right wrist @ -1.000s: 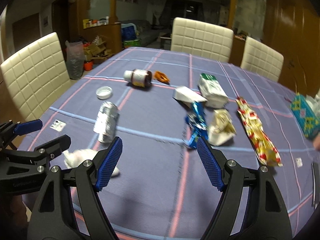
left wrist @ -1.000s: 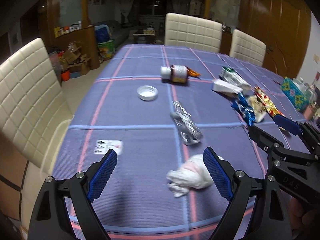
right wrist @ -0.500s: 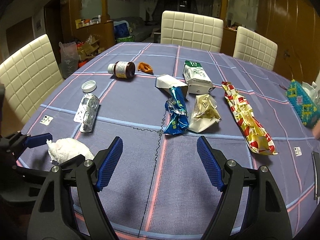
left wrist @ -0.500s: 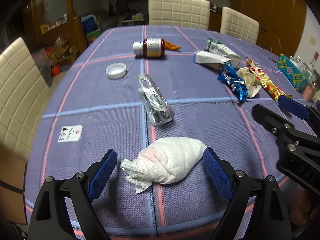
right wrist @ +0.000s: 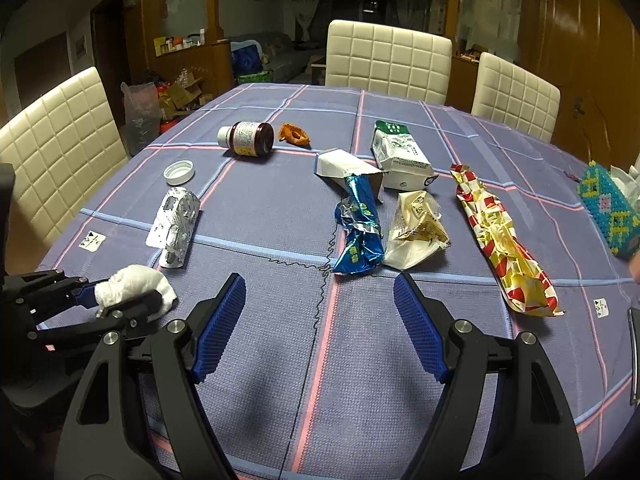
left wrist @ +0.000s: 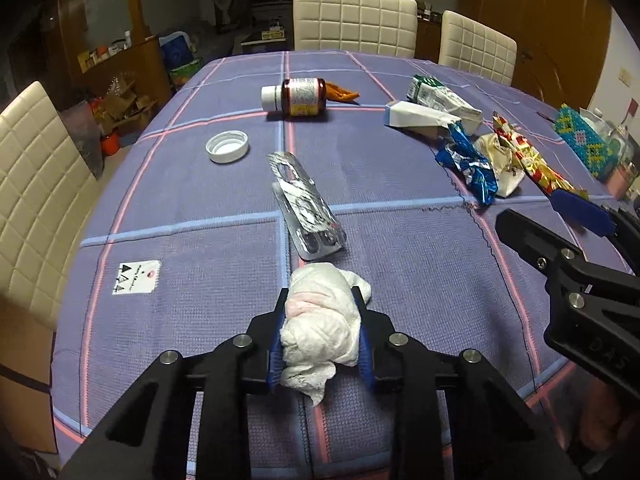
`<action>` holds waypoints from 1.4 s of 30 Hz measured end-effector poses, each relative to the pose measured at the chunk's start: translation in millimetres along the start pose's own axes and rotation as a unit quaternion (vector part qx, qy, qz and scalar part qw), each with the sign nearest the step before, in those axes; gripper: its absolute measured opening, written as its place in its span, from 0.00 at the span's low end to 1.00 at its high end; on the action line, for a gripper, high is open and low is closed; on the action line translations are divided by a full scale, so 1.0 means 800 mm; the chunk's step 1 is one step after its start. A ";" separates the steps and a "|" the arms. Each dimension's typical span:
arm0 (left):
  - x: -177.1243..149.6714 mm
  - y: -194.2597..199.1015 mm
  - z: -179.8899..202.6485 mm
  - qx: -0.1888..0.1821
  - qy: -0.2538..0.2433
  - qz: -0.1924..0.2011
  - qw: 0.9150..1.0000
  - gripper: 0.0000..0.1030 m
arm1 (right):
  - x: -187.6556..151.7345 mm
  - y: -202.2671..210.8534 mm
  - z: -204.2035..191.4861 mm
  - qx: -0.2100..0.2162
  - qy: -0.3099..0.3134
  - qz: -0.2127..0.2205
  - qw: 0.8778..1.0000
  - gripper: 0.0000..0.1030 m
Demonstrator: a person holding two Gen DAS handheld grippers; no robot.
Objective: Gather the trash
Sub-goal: 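Grasp the blue snack wrapper with the right tool while the left tool holds the tissue, then carry the tissue into the bin and open the left tool while the right tool carries the wrapper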
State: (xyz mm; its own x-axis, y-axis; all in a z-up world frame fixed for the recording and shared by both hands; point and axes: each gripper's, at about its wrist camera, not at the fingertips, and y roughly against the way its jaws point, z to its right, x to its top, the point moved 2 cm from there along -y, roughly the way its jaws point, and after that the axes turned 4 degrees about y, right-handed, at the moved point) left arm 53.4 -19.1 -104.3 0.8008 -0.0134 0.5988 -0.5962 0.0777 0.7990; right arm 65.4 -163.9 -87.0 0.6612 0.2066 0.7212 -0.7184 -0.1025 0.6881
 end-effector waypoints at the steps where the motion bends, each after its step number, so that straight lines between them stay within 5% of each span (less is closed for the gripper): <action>1: 0.001 0.001 -0.001 0.003 0.002 0.004 1.000 0.27 | 0.000 0.000 0.002 -0.001 -0.002 -0.001 1.000 0.74; 19: 0.039 0.003 -0.027 0.016 0.043 0.039 0.998 0.27 | 0.027 -0.046 0.040 -0.006 -0.031 -0.027 0.999 0.62; 29: 0.053 -0.008 -0.043 0.023 0.057 0.038 0.997 0.27 | 0.033 -0.094 0.046 0.016 -0.049 -0.070 0.996 0.34; 42: 0.047 0.008 -0.062 0.019 0.069 0.057 0.996 0.27 | 0.041 -0.058 0.001 0.030 -0.011 -0.026 0.999 0.27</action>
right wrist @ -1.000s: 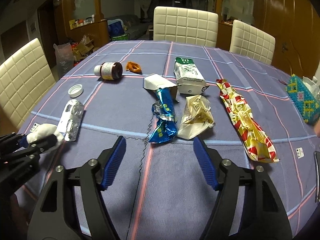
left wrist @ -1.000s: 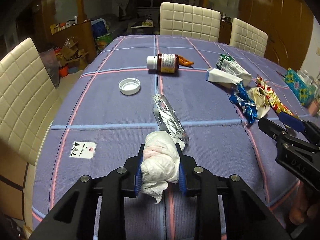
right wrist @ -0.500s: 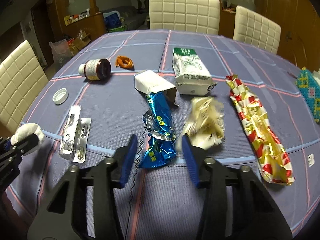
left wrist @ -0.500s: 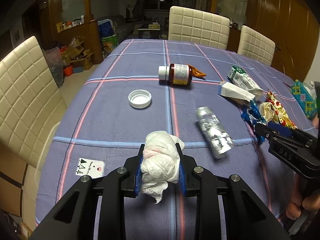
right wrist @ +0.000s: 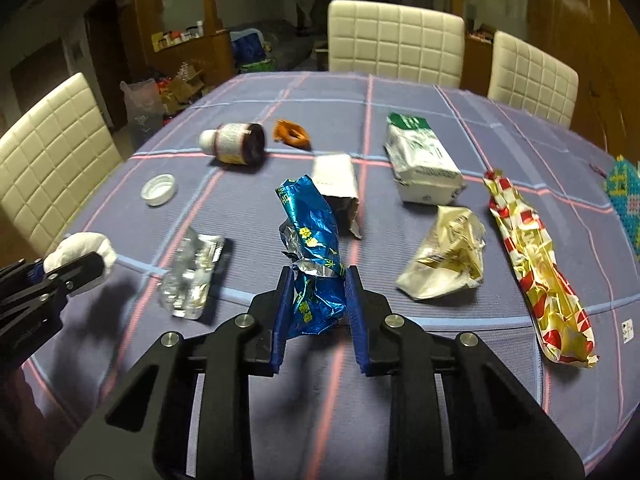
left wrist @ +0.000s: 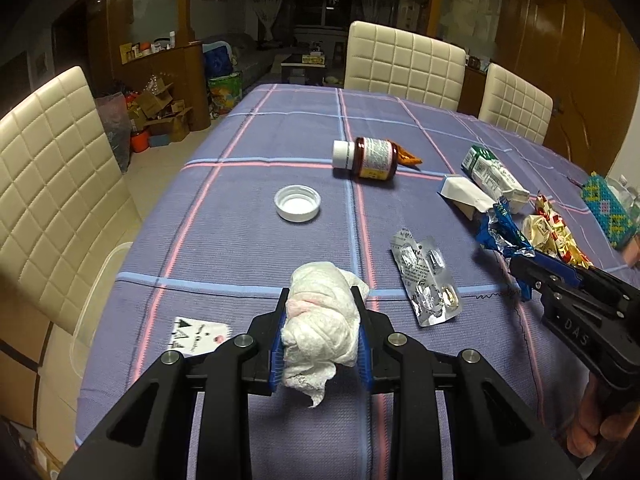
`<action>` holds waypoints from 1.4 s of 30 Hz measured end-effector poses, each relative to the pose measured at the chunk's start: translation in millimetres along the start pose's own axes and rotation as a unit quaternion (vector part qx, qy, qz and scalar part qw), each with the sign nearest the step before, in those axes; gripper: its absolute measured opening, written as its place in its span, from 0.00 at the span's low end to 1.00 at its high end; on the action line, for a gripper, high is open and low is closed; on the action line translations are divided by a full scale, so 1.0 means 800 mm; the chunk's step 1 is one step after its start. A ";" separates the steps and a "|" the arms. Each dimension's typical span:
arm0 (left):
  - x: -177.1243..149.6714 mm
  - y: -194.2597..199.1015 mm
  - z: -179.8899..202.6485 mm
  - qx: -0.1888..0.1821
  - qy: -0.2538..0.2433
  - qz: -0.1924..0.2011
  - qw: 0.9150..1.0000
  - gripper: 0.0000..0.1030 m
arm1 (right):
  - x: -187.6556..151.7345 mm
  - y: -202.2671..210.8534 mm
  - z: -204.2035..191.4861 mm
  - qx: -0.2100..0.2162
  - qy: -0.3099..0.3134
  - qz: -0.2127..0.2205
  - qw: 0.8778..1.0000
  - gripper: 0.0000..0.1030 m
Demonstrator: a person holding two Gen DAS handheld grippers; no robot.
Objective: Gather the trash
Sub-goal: 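Carry the tissue into the bin and open the left tool while the right tool carries the wrapper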
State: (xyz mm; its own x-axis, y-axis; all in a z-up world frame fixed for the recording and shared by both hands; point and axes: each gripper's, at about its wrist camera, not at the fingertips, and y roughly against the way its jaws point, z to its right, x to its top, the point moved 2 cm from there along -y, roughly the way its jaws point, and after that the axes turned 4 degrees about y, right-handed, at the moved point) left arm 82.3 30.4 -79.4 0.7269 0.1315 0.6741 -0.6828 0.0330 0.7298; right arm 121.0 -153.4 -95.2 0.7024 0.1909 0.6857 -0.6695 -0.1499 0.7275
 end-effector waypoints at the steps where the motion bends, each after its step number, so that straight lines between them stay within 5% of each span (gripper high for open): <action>1: -0.001 0.003 -0.004 0.000 0.003 0.003 1.000 0.27 | 0.001 0.003 -0.005 0.001 0.004 0.001 1.000 0.27; 42: -0.006 0.034 -0.190 0.074 0.097 0.043 0.992 0.27 | 0.049 -0.006 -0.228 0.073 0.151 0.007 0.986 0.27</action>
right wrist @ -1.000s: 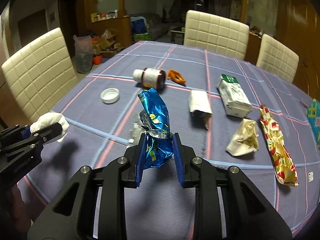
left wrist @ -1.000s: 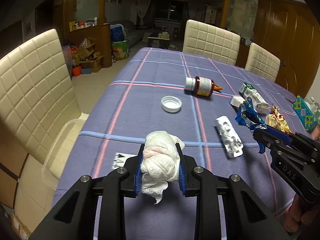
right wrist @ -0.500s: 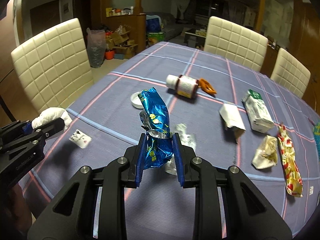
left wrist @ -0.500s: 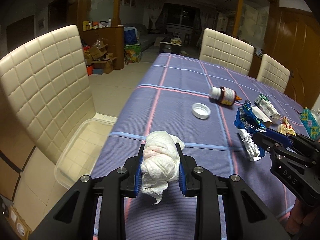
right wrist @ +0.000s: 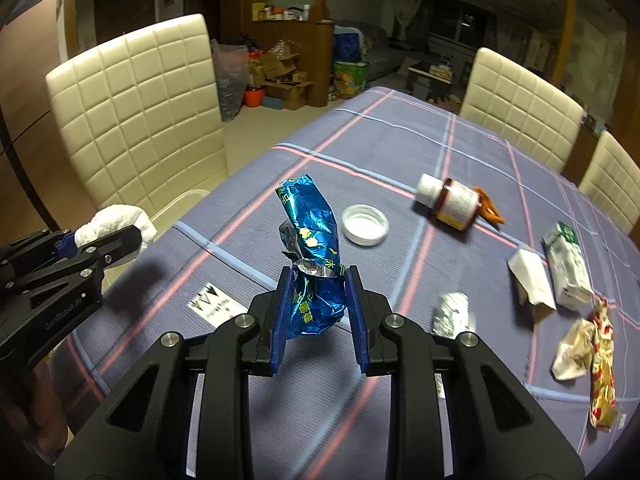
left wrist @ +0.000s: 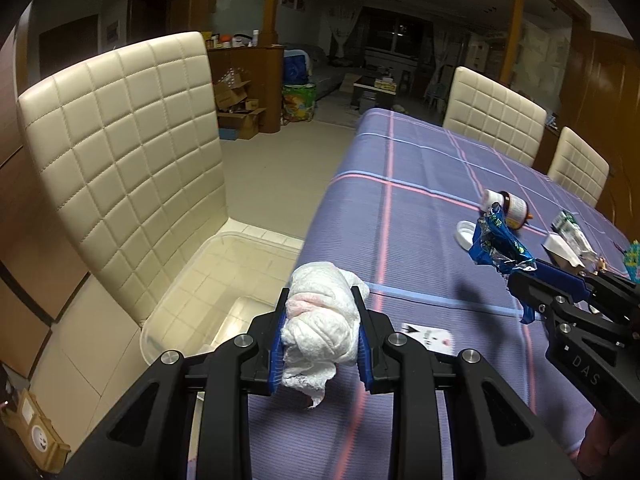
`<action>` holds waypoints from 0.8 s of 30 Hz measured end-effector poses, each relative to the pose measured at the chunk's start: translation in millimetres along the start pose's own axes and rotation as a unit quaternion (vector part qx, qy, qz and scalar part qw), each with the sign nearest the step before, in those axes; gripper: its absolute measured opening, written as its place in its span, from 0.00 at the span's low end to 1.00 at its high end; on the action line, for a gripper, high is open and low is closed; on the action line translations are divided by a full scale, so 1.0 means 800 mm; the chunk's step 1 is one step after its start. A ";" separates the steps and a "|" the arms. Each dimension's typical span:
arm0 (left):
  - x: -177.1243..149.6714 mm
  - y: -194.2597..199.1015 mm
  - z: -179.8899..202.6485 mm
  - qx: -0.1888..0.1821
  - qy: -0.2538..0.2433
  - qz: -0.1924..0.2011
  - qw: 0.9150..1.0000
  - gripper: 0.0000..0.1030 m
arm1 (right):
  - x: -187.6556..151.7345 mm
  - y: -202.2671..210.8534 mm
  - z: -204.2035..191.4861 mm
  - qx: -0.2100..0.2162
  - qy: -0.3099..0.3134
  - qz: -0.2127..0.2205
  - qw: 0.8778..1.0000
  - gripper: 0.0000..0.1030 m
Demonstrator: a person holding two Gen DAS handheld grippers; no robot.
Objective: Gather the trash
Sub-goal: 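Carry the tissue into the bin and open the left tool while the right tool carries the wrapper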
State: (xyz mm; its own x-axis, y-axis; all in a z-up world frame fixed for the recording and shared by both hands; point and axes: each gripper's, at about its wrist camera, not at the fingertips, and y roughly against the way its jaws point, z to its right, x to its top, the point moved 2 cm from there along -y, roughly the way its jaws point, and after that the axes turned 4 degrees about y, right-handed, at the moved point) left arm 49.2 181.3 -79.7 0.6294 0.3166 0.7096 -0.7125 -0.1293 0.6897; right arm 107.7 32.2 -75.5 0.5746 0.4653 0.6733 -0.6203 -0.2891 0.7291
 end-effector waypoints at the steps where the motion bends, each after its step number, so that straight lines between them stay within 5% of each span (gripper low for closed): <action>1: 0.001 -0.002 -0.004 0.003 0.002 0.000 1.000 0.27 | 0.002 -0.002 -0.002 0.003 0.001 0.000 1.000 0.27; 16: 0.015 -0.036 -0.084 0.043 0.050 -0.021 0.998 0.30 | 0.039 -0.035 -0.068 0.041 0.049 -0.005 0.998 0.27; 17: 0.015 -0.038 -0.086 0.044 0.052 -0.022 0.997 0.34 | 0.040 -0.037 -0.071 0.042 0.051 -0.006 0.998 0.27; 19: 0.017 -0.040 -0.093 0.047 0.065 -0.018 0.997 0.68 | 0.043 -0.040 -0.078 0.043 0.056 -0.006 0.998 0.27; 20: 0.017 -0.039 -0.095 0.046 0.068 -0.013 0.997 0.74 | 0.043 -0.041 -0.079 0.043 0.057 -0.007 0.997 0.27; 24: 0.019 -0.039 -0.095 0.036 0.063 -0.003 0.997 0.77 | 0.045 -0.048 -0.084 0.041 0.059 -0.012 0.997 0.27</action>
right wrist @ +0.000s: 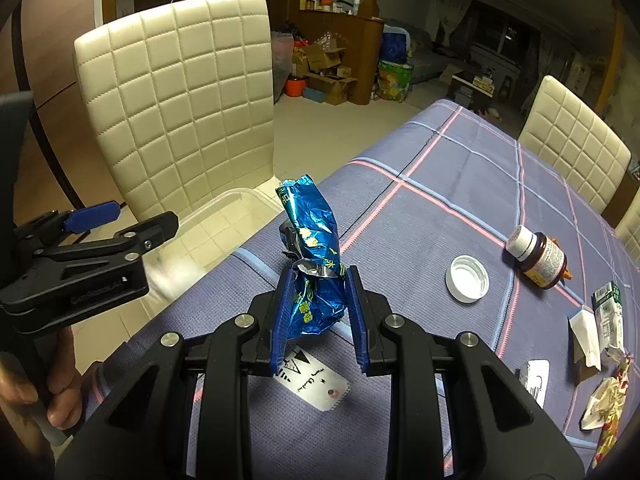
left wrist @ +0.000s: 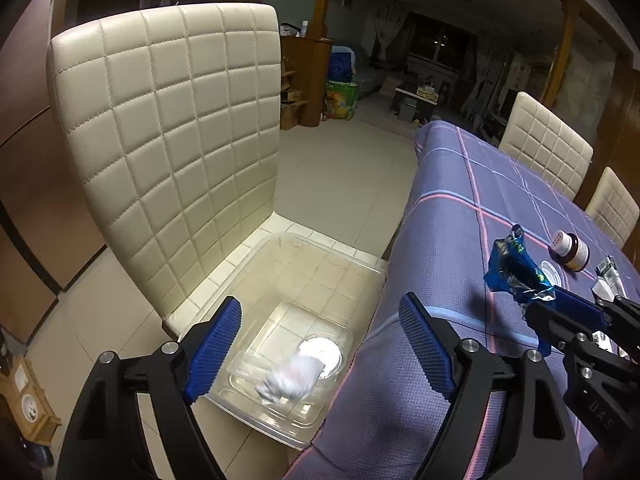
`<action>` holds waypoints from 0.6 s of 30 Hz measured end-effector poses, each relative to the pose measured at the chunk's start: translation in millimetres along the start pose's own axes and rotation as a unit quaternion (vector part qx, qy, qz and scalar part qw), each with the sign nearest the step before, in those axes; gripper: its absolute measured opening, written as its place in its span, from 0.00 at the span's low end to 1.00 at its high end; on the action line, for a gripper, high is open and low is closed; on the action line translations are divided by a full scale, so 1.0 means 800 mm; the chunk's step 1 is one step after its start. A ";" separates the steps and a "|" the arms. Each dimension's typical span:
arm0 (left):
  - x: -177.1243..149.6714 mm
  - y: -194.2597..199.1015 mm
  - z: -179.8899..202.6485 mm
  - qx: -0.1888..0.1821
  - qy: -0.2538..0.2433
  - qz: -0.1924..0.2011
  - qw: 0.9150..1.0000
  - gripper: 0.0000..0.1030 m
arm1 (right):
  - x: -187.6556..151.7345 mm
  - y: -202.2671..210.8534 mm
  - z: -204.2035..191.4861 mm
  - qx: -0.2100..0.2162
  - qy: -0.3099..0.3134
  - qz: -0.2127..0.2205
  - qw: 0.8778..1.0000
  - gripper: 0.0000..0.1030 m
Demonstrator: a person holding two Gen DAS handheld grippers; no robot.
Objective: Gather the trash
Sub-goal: 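Lower the blue wrapper into the bin and open the right tool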
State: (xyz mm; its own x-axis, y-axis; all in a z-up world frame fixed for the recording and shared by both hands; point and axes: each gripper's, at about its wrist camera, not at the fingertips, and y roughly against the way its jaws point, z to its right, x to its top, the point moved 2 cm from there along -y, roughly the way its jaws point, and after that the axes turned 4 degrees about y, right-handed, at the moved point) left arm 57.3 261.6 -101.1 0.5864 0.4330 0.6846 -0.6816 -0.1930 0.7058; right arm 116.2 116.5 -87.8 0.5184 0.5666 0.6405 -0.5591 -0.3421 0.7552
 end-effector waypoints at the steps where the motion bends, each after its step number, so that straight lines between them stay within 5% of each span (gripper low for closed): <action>1: 0.000 -0.002 -0.002 0.003 0.002 -0.001 1.000 0.77 | 0.000 -0.001 0.000 0.000 0.000 -0.001 1.000 0.27; 18: -0.001 0.020 -0.072 0.062 0.055 0.023 0.996 0.77 | 0.033 -0.015 -0.049 0.019 0.046 0.013 0.999 0.29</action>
State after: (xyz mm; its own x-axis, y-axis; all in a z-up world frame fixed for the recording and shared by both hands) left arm 21.0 309.1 -100.8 0.4989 0.5135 0.6982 -0.6443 -0.3190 0.6951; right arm 111.5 165.0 -85.2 0.4416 0.6228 0.6458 -0.5462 -0.3845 0.7442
